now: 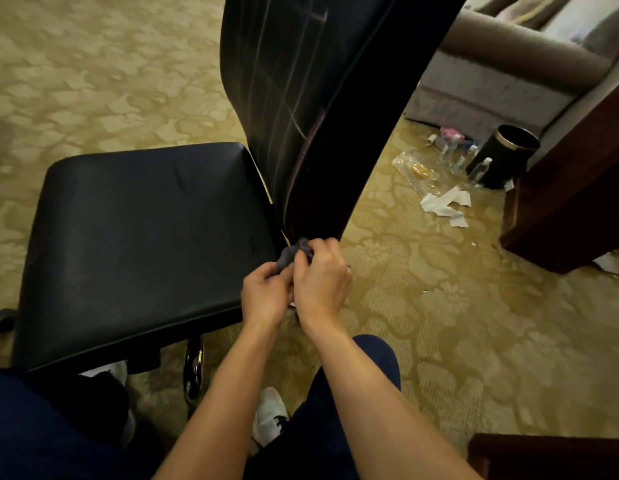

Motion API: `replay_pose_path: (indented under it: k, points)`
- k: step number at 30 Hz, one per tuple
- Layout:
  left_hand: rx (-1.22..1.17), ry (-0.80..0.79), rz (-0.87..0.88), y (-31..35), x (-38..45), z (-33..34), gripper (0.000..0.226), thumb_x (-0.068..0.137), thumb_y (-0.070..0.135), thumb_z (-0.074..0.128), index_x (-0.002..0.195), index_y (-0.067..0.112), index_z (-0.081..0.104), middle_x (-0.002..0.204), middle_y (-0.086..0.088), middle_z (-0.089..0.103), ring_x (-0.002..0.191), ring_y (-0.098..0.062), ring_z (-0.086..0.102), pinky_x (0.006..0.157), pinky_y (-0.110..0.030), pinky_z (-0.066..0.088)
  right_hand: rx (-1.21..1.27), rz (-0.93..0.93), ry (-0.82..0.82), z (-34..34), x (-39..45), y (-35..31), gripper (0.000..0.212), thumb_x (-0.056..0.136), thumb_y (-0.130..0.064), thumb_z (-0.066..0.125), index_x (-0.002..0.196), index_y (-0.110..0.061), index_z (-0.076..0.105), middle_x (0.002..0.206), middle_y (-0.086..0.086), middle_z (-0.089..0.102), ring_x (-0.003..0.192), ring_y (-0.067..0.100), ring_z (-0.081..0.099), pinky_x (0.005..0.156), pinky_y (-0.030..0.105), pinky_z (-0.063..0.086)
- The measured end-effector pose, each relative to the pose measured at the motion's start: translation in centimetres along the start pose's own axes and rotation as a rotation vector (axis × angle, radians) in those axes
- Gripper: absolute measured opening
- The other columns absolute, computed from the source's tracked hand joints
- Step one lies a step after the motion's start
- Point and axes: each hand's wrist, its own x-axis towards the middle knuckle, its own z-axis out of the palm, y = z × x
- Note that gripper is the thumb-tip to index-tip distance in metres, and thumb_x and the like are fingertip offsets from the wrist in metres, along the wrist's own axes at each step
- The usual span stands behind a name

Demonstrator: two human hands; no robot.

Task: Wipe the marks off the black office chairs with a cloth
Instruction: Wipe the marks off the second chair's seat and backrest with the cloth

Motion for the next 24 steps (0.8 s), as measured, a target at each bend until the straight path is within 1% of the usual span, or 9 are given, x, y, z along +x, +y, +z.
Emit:
replay_pose_path:
  k: [2,4,7,10,12,15,18,21,24]
  points:
    - [-0.027,0.017,0.08,1.3,-0.4,-1.0,0.01,0.093,0.022,0.068,0.092,0.013,0.073,0.077,-0.007,0.074,0.072,-0.022,0.07,0.064,-0.034,0.055,0.077,-0.011,0.041,-0.3,0.2,-1.1,0.008,0.083,-0.02,0.072,0.086,-0.012,0.069,0.09,0.0,0.061,0.068,0.02,0.061,0.059,0.032,0.049]
    - [-0.053,0.029,0.184,3.1,-0.8,-1.7,0.009,0.093,0.022,0.068,0.094,0.014,0.072,0.078,-0.006,0.075,0.075,-0.02,0.073,0.065,-0.033,0.058,0.157,-0.038,0.113,-1.0,1.0,-2.7,0.01,0.083,-0.021,0.071,0.084,-0.012,0.068,0.088,-0.001,0.061,0.066,0.017,0.06,0.058,0.035,0.05]
    - [-0.087,0.038,0.333,6.2,-1.5,-2.0,0.012,0.094,0.019,0.067,0.093,0.008,0.07,0.075,-0.006,0.073,0.071,-0.016,0.07,0.064,-0.029,0.059,0.26,-0.13,0.251,-2.8,3.2,-5.5,0.009,0.085,-0.019,0.071,0.083,-0.01,0.068,0.087,0.0,0.061,0.067,0.009,0.054,0.059,0.021,0.04]
    - [-0.095,0.003,0.405,8.0,-1.8,-1.9,0.012,0.096,0.019,0.065,0.095,0.007,0.069,0.076,-0.005,0.073,0.072,-0.014,0.07,0.065,-0.025,0.059,0.313,-0.159,0.322,-3.8,5.1,-6.8,0.008,0.086,-0.016,0.07,0.085,-0.008,0.069,0.087,0.001,0.061,0.07,0.003,0.046,0.061,0.014,0.036]
    - [-0.091,-0.004,0.401,8.0,-1.7,-1.8,0.011,0.096,0.019,0.064,0.095,0.009,0.069,0.076,-0.005,0.073,0.072,-0.014,0.071,0.064,-0.024,0.058,0.338,-0.164,0.314,-3.7,4.9,-6.6,0.009,0.088,-0.016,0.068,0.086,-0.007,0.068,0.088,0.001,0.061,0.072,0.0,0.045,0.063,0.015,0.038]
    - [-0.098,-0.01,0.376,6.6,-1.5,-2.0,0.008,0.096,0.016,0.064,0.095,0.01,0.069,0.074,-0.004,0.073,0.07,-0.013,0.071,0.062,-0.024,0.056,0.398,-0.115,0.294,-3.0,3.3,-5.3,0.009,0.089,-0.016,0.065,0.087,-0.007,0.064,0.089,0.002,0.058,0.074,0.004,0.048,0.066,0.025,0.044]
    - [-0.055,-0.025,0.33,4.5,-1.3,-2.1,0.007,0.096,0.017,0.064,0.094,0.013,0.069,0.074,-0.006,0.073,0.071,-0.017,0.072,0.064,-0.029,0.058,0.401,-0.035,0.267,-2.0,2.2,-3.6,0.009,0.089,-0.013,0.066,0.089,-0.006,0.061,0.089,0.002,0.057,0.076,0.003,0.047,0.067,0.025,0.045]
    - [0.014,-0.016,0.278,2.6,-0.9,-2.0,0.009,0.096,0.019,0.064,0.09,0.014,0.069,0.066,-0.002,0.07,0.063,-0.012,0.068,0.06,-0.027,0.055,0.318,-0.054,0.157,-0.9,1.6,-2.3,0.011,0.09,-0.016,0.064,0.087,-0.008,0.058,0.09,0.003,0.056,0.074,0.007,0.049,0.065,0.028,0.045]
    - [0.195,0.001,0.222,0.4,-0.2,-1.9,0.012,0.096,0.019,0.065,0.087,0.012,0.069,0.062,-0.002,0.069,0.057,-0.009,0.066,0.054,-0.021,0.052,0.163,-0.109,0.0,0.2,0.9,-0.4,0.01,0.091,-0.017,0.062,0.089,-0.008,0.056,0.094,0.005,0.056,0.072,0.02,0.057,0.062,0.036,0.047]
